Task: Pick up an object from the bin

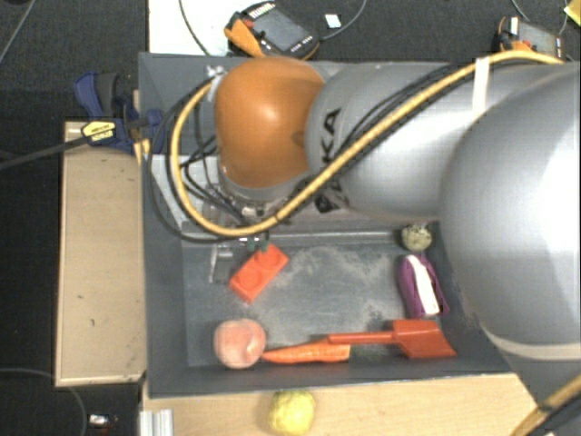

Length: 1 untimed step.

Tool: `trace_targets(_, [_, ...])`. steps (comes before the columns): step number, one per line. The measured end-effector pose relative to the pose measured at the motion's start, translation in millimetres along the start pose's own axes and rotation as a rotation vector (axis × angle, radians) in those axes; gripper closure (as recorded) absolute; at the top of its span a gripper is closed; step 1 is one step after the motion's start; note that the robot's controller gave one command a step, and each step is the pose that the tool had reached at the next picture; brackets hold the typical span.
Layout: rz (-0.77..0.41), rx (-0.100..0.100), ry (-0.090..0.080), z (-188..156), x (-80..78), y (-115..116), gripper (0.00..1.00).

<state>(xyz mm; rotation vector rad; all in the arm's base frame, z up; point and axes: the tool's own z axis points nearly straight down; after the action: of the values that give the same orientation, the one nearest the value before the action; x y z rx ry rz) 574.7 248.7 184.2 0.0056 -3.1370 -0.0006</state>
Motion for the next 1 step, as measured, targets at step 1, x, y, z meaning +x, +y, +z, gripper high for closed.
trace_targets(1, [0.005, -0.002, -0.007, -4.2, -2.3, -1.3, 0.00])
